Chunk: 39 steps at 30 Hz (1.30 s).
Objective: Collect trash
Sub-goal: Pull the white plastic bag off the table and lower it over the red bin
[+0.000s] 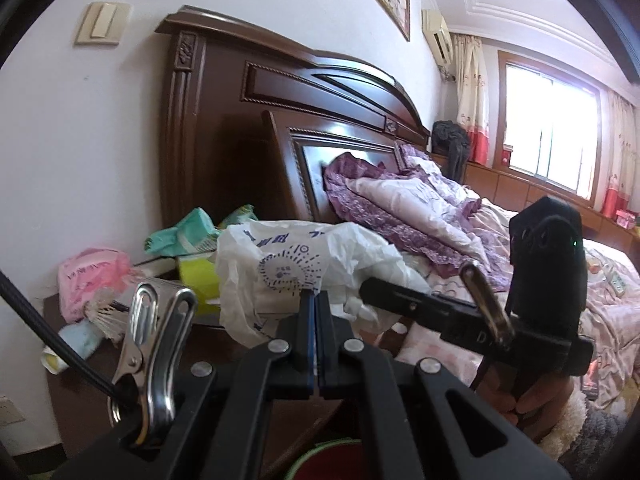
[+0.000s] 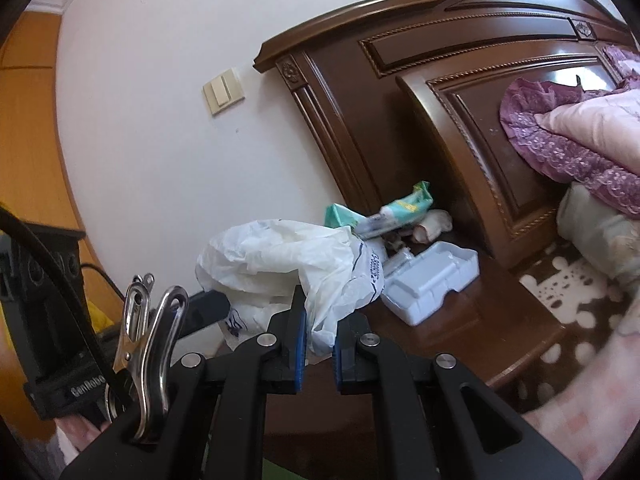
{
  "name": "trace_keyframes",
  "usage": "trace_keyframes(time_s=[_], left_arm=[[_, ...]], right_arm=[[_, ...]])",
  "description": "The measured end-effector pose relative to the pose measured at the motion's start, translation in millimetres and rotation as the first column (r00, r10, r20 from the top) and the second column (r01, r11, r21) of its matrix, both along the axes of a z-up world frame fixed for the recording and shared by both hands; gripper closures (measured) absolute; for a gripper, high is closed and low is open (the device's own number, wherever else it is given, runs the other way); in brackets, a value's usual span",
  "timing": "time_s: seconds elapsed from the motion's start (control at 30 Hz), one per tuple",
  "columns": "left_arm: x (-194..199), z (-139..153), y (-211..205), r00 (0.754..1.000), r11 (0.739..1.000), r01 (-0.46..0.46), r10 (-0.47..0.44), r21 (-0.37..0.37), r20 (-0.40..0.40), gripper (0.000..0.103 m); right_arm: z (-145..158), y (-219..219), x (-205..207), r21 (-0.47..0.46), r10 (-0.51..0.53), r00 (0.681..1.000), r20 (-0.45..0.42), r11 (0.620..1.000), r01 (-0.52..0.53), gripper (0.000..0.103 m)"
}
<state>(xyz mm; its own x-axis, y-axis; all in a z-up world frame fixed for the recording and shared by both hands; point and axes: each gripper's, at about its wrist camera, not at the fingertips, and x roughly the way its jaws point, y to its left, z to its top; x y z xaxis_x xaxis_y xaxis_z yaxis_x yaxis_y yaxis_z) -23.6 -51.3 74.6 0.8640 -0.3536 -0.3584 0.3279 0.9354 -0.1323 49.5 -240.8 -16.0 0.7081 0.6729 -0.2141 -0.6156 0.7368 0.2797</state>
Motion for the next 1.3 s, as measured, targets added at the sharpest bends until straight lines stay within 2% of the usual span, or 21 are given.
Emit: trace_keyframes(time_s=[0.17,0.63,0.9,1.0,1.3], left_arm=[[-7,-3,-19,0.999,0.999,0.032,-0.032,0.034,0.002,0.103],[-6,-16,-46,0.995,0.995,0.089,-0.087,0.042,-0.054,0.103],[-12,-38,-61,0.994,0.994,0.103,-0.101,0.028,-0.047,0.103],[-9,-44,-67,0.991,0.991,0.122,-0.12,0.046,-0.053,0.103],[-5,-62,-72,0.982,0.985,0.163,-0.157,0.052,-0.101,0.103]], right_arm=[[-6,-16,-11,-0.023,-0.017,1.0,-0.002,1.0,0.017,0.092],[-19,-45,-23,-0.06,-0.068,0.997,-0.034,0.996,0.066,0.092],[-35,-57,-25,-0.098,-0.102,0.992,-0.073,0.991,0.095,0.092],[-41,-60,-25,-0.115,-0.125,0.989,-0.08,0.987,0.115,0.092],[-62,-58,-25,-0.182,-0.15,0.983,-0.108,0.975,0.129,0.092]])
